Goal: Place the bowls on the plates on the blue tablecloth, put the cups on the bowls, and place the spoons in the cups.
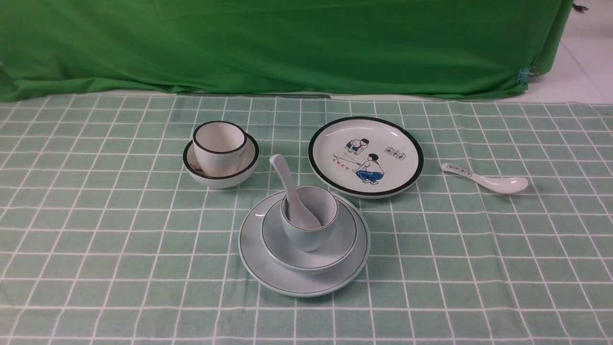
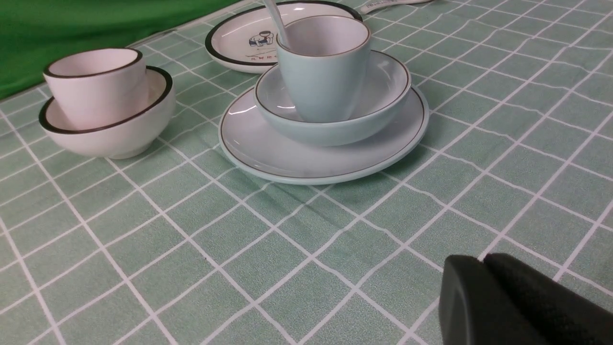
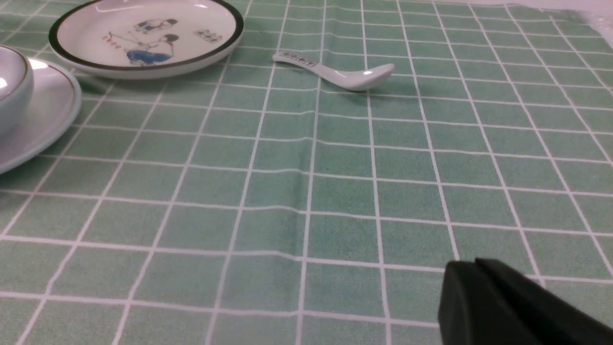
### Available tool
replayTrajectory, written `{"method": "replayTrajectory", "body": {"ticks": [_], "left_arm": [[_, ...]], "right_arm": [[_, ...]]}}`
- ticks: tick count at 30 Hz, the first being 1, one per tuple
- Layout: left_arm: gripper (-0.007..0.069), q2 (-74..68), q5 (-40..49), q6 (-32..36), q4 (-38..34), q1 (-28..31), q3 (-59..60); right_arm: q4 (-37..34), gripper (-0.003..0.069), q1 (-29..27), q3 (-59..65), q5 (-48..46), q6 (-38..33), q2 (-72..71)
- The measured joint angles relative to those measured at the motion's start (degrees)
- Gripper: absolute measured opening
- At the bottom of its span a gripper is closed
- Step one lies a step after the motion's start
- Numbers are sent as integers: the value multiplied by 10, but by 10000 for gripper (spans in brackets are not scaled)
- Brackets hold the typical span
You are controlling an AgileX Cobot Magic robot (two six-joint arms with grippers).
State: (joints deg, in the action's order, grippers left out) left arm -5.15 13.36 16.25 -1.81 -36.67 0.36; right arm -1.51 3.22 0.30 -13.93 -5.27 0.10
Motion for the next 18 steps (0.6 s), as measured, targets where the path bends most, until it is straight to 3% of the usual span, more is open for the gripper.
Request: {"method": "replayTrajectory", "body": {"ticks": [18], "left_arm": [[10,0,0,0,0,0,0]], "right_arm": [[0,60,-1,0,0,0,0]]}}
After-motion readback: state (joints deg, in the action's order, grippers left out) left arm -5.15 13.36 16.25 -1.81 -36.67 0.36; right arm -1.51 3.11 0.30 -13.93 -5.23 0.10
